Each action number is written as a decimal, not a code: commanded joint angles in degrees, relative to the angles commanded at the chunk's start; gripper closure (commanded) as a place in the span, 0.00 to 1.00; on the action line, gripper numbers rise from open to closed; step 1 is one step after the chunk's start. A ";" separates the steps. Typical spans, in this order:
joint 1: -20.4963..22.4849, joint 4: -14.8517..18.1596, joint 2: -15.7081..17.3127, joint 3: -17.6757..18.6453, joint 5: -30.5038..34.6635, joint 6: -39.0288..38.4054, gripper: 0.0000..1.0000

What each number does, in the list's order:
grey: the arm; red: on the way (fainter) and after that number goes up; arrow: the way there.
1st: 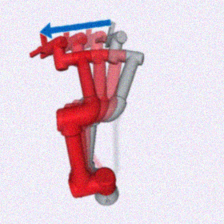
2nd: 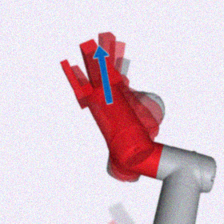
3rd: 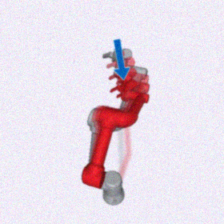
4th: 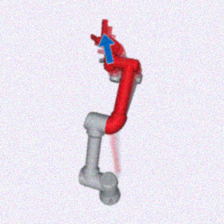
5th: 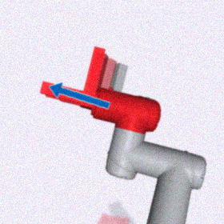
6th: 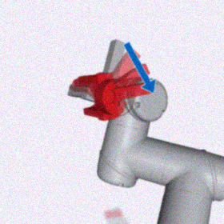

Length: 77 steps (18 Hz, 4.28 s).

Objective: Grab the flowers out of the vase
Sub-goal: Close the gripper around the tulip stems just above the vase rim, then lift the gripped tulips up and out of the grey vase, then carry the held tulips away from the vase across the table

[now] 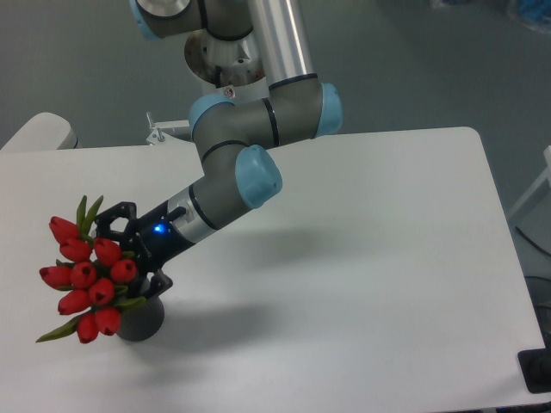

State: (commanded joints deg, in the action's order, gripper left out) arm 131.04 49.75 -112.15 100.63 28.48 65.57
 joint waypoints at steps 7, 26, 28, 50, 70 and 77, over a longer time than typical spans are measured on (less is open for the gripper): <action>0.61 0.00 1.67 -0.61 0.00 -1.75 0.86; 3.95 0.09 2.99 -11.69 -5.71 -21.88 0.86; 4.48 0.00 3.08 -12.21 -5.80 -23.29 0.86; 12.56 0.09 2.20 -19.77 -11.51 -27.95 0.86; 17.32 1.14 -0.27 -18.99 18.78 -12.05 0.91; 16.96 11.07 0.53 -18.37 34.00 -1.33 0.91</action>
State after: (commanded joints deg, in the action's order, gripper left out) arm 148.01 60.82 -111.62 82.26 62.48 64.24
